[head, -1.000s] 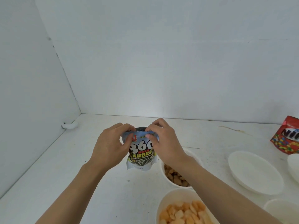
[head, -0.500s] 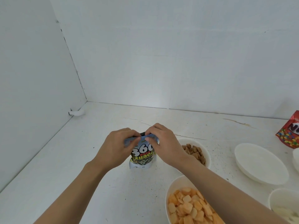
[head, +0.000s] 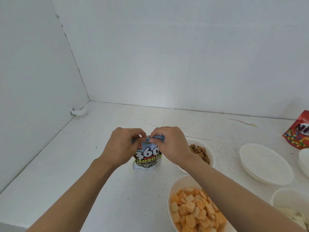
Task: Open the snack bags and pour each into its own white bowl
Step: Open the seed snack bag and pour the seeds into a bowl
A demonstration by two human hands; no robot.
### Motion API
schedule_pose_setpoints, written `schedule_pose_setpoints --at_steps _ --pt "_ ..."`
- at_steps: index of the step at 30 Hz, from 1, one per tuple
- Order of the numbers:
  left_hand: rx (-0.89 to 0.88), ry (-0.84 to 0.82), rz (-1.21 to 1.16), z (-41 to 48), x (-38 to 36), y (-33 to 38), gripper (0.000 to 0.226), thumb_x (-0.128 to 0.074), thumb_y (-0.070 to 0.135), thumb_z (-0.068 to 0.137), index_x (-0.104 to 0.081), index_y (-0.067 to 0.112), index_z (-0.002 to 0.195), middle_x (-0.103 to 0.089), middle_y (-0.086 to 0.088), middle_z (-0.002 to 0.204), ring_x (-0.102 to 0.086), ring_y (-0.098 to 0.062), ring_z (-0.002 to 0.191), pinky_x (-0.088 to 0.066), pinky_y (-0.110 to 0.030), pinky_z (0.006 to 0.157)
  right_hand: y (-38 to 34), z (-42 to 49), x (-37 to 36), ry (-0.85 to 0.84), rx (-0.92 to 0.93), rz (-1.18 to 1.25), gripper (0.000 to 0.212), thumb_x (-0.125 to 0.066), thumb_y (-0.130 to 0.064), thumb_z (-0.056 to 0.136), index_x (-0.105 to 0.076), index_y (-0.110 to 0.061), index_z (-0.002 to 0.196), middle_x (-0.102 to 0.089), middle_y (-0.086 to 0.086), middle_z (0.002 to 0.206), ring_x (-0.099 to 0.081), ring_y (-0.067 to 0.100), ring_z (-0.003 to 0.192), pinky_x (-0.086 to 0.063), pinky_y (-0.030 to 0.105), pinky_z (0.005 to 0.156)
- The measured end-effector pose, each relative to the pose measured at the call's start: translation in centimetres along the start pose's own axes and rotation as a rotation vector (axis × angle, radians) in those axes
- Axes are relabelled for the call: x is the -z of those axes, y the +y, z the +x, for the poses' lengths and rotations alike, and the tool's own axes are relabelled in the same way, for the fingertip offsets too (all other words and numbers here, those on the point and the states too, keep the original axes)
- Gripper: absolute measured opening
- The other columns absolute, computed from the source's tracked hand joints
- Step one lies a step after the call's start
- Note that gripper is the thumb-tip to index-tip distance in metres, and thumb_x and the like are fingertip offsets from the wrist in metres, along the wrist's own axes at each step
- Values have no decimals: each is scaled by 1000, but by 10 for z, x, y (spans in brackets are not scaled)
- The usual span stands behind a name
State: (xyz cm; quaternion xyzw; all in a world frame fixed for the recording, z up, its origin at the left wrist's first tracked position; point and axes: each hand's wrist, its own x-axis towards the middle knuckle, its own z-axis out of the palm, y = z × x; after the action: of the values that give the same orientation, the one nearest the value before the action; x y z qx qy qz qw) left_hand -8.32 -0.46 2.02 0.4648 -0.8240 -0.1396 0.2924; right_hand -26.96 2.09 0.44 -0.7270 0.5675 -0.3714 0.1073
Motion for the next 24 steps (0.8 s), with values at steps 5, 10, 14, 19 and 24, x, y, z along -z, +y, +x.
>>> schedule_pose_setpoints --at_steps 5,10,14,19,24 --pt "34 -36 -77 1 -1 0 6 -73 30 90 -72 28 95 -75 10 77 -69 -1 72 -52 -11 62 -2 0 0 -10 -88 49 12 -77 -31 84 -72 -22 79 -67 -12 70 -62 10 71 -51 30 66" --pt "23 -139 -55 5 5 -8 8 -71 27 92 -72 31 85 -64 15 58 -62 -1 63 -43 -11 53 2 2 1 -67 -133 128 7 -73 -19 87 -75 -18 81 -72 -9 77 -66 8 79 -54 30 76" --pt "123 -179 -148 7 5 -21 16 -69 35 92 -69 30 77 -65 17 59 -61 -3 62 -42 -14 52 10 1 4 -44 -256 328 6 -77 -15 85 -77 -17 79 -71 -13 74 -65 1 73 -51 18 66" --pt "273 -201 -348 2 3 -32 18 -66 34 94 -72 25 79 -73 1 77 -66 -4 71 -49 -22 65 18 3 2 -8 -325 365 15 -81 -25 81 -71 -28 70 -71 3 73 -57 6 64 -45 20 58" --pt "428 -317 -606 1 6 -38 37 -69 44 86 -77 8 90 -77 -11 86 -72 -29 87 -52 -38 86 17 3 -5 1 -493 567 9 -84 -22 78 -78 -18 73 -74 16 77 -65 22 70 -55 42 69"
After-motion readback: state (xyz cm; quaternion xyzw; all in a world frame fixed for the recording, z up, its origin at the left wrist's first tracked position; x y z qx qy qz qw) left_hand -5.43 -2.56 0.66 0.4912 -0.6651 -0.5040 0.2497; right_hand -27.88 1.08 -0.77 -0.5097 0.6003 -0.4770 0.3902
